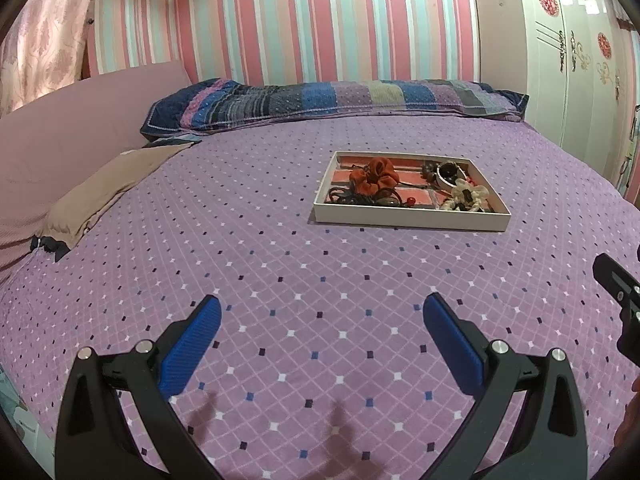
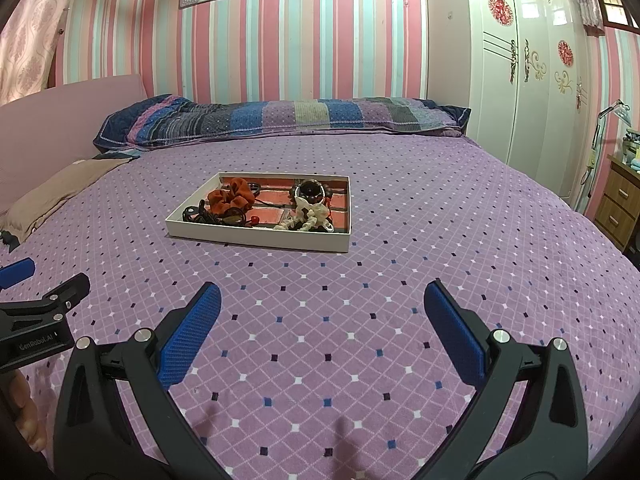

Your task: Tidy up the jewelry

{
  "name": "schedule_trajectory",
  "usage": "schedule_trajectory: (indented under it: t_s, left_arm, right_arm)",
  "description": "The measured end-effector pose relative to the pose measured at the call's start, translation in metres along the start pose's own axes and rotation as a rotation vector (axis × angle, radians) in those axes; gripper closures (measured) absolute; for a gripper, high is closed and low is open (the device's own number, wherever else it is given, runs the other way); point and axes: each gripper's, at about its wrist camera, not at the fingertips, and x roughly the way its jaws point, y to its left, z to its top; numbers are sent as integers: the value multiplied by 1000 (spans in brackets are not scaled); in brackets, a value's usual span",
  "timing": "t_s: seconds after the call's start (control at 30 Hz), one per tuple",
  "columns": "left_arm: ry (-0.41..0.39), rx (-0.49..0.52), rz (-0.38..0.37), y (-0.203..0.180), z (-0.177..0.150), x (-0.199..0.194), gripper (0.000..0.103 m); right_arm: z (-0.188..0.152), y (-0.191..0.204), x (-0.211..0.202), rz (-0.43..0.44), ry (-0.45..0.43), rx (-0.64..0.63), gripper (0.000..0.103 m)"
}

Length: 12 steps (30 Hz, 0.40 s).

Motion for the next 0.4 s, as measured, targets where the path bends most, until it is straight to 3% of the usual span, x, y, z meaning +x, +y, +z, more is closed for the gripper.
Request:
schedule_trajectory:
  t_s: [0.4]
  left_arm:
    - [5, -4, -9, 2, -1, 0, 4]
  right_arm:
    - [0, 0, 0, -1, 0, 0, 4]
